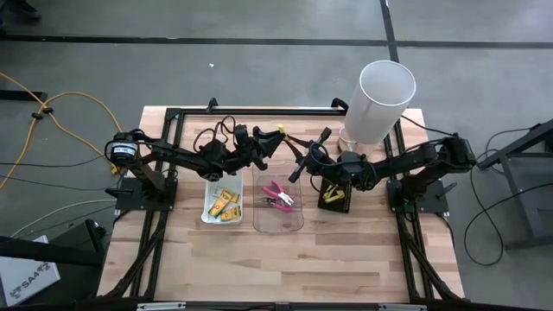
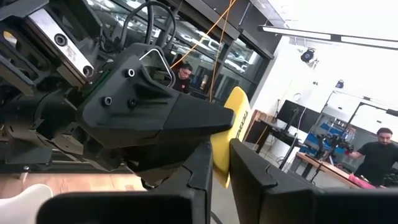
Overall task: Pick & Place School Supplies
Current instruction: Put the yellow eraser into the black basket
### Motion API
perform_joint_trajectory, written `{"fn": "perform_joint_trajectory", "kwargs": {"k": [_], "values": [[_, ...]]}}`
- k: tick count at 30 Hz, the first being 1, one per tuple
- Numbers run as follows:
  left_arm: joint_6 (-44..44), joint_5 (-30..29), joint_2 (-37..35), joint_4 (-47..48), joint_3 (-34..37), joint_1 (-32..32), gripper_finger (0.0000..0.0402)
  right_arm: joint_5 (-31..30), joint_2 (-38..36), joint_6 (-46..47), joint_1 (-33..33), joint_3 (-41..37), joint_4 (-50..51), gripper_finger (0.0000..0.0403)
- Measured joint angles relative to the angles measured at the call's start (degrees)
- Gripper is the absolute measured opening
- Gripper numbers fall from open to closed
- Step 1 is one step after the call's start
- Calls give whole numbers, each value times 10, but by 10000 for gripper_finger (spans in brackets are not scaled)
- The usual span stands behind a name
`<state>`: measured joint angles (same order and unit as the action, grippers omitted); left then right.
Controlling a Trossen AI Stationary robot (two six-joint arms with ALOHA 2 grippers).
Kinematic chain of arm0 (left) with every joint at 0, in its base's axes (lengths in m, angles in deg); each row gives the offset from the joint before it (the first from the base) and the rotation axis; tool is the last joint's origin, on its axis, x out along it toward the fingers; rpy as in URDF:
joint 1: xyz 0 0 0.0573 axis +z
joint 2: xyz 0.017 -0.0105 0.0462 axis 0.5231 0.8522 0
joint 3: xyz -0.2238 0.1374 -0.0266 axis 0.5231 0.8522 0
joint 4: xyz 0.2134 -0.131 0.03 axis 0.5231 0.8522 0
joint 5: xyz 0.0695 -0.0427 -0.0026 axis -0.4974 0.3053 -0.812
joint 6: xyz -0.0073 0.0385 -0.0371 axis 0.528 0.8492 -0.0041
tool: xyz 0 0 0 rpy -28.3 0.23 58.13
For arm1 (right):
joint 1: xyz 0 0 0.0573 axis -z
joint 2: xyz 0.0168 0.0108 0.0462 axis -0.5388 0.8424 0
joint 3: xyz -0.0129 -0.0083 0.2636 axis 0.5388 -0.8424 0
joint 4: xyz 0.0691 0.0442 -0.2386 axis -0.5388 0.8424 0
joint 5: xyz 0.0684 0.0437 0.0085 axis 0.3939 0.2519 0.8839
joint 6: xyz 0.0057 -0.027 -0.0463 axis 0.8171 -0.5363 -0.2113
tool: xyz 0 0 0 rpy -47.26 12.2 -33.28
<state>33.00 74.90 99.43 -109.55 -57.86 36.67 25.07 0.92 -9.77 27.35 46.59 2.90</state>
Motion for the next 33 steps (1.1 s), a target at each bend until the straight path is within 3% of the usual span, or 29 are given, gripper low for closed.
{"fn": "perform_joint_trajectory", "kwargs": {"k": [5,14,33], "values": [[4,0,0,0,0,0,87,-1,0,0,0,0,0,30],[15,4,0,-1,0,0,128,0,2,0,0,0,6,30],[16,-1,0,-1,0,-8,132,-46,2,-44,-1,0,-15,30]]}}
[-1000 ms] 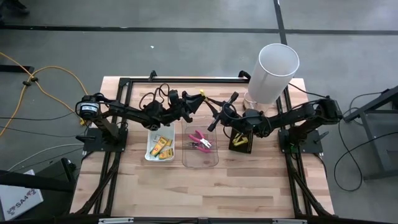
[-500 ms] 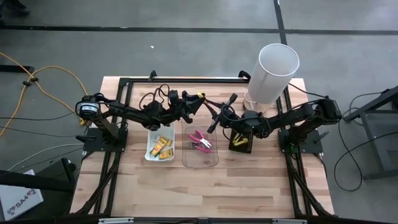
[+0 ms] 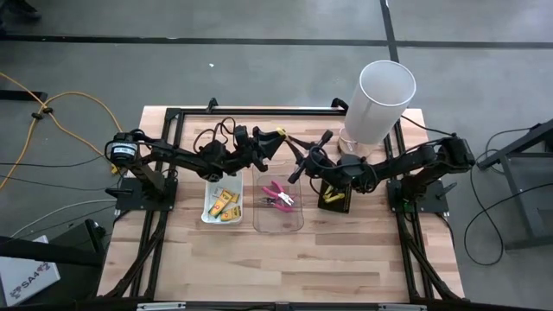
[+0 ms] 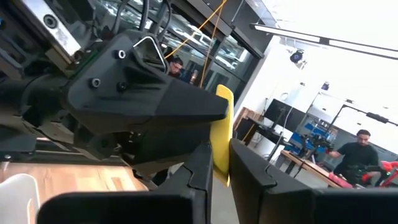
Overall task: Pick & Place School Supplies
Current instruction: Put the yellow eraser into the black basket
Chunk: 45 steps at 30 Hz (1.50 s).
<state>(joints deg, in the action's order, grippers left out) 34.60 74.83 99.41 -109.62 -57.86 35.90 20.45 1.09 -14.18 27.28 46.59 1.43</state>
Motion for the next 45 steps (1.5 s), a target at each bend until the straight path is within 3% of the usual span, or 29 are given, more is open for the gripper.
{"fn": "perform_joint_trajectory", "kwargs": {"k": [14,21,26,33,39,45], "values": [[-1,7,0,13,0,-2,132,-20,-1,-31,-5,0,-29,28],[-1,8,0,22,0,-6,132,-96,-1,-106,-27,0,-57,28],[-1,10,0,30,0,-6,132,-208,-1,-158,-61,0,-48,28],[-17,136,0,44,0,3,132,-342,-3,-230,-126,0,-45,28],[-54,273,-14,105,0,35,131,-352,-13,-222,-167,0,-32,28],[-44,341,-65,178,0,60,131,-357,-13,-198,-176,0,-26,29]]}}
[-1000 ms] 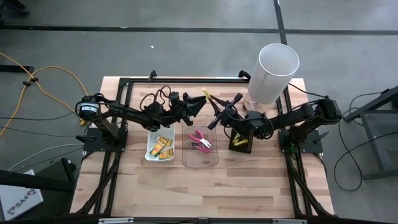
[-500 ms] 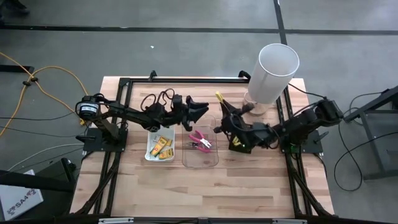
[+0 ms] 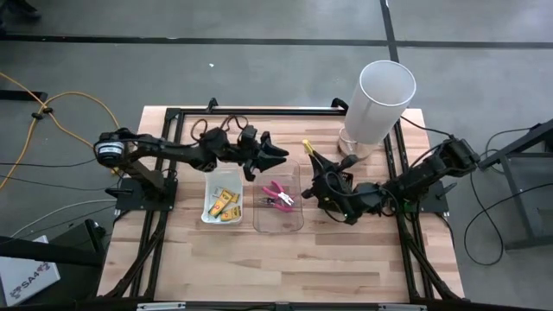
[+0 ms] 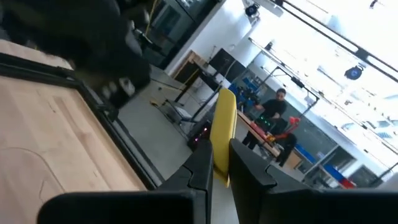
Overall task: Pick & Place School Supplies
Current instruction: Put the yellow eraser into the black basket
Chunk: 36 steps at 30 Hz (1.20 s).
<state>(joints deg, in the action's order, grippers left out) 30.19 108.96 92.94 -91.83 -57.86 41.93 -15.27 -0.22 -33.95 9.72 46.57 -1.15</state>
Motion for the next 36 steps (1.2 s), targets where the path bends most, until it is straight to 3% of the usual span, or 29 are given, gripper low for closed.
{"fn": "perform_joint_trajectory", "kwargs": {"k": [13,26,36], "values": [[35,19,-89,131,0,15,131,-102,0,215,-16,0,176,30],[118,19,-187,261,0,15,131,-116,0,280,-86,-14,185,31],[100,19,-202,268,0,15,131,-115,0,433,-168,-79,184,31]]}}
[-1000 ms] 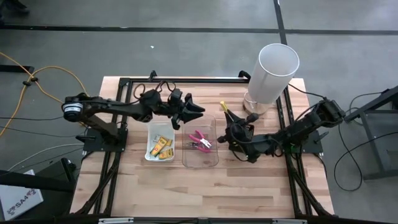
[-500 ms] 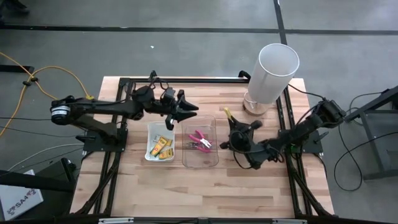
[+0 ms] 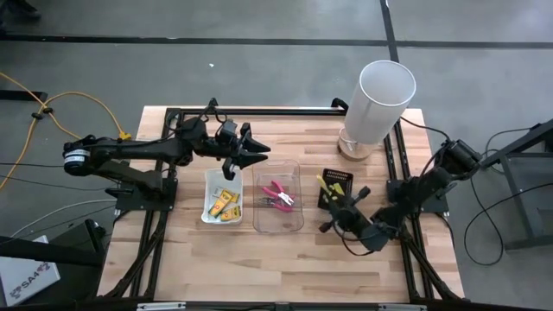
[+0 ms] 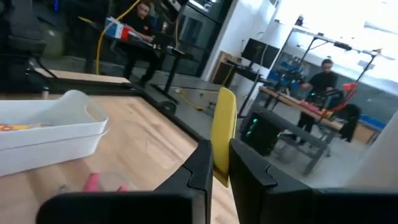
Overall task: Pick & Place School Supplies
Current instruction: Put the yellow eraser into the black basket
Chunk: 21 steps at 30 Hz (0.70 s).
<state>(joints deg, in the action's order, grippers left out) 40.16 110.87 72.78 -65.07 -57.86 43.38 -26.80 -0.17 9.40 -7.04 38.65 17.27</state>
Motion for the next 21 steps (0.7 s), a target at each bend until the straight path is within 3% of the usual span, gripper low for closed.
{"fn": "perform_joint_trajectory", "kwargs": {"k": [5,12,16,21], "values": [[-6,-1,0,-1,0,-4,131,9,0,101,-21,-54,0,31],[-6,-2,0,-1,0,-19,131,137,0,283,-21,-116,42,31],[-6,-2,0,-1,0,-25,131,254,-11,441,14,-115,204,31],[-6,-3,0,-1,0,-32,131,430,-63,673,73,-88,508,31]]}}
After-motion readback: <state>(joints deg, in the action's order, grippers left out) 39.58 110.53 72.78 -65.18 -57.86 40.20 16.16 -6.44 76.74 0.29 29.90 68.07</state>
